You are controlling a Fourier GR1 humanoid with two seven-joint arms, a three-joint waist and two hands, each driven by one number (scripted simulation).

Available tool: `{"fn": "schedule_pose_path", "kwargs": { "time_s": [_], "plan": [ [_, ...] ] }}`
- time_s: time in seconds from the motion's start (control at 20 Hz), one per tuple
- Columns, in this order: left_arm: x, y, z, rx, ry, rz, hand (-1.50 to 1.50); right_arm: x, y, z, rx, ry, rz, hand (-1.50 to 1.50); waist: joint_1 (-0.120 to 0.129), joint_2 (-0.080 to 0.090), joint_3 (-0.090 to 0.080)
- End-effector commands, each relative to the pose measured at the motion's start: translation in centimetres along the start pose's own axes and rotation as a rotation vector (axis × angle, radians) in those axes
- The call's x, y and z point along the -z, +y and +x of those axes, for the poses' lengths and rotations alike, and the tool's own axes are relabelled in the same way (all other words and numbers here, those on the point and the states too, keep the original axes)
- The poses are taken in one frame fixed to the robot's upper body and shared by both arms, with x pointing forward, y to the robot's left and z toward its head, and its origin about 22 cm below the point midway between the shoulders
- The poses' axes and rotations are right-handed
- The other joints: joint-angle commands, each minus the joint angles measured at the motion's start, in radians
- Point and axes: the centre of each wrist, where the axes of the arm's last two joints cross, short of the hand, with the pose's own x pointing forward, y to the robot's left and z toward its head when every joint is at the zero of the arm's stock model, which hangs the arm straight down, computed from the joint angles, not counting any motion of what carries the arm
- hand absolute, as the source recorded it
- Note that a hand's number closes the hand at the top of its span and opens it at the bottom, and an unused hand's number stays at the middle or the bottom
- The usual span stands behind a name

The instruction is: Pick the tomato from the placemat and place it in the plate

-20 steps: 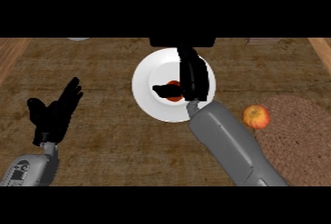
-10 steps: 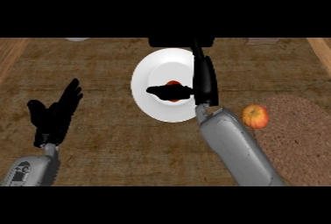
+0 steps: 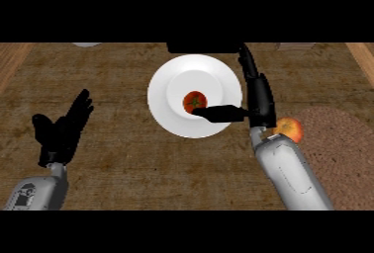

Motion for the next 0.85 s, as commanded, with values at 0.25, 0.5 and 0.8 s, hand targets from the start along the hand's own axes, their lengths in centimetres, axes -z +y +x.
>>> {"fn": "schedule_pose_path", "kwargs": {
  "time_s": [0.25,0.5,0.8],
  "plan": [
    [1.3,0.4,0.0,0.0,0.012,0.012,0.0,-1.4,-3.4,-1.6,-0.015,-0.008,-0.033,-1.5,-0.002,0.0,0.0],
    [-0.4,1.0,1.2,-0.01,0.005,0.001,0.0,-0.4,-5.2,-4.5,-0.06,0.026,-0.04,-1.5,0.003,0.001,0.0],
    [-1.7,1.1,-0.5,0.003,0.011,-0.006,0.0,-2.2,-9.2,-3.6,-0.097,0.064,-0.022,-1.5,-0.001,-0.001,0.0]
  ]
}}
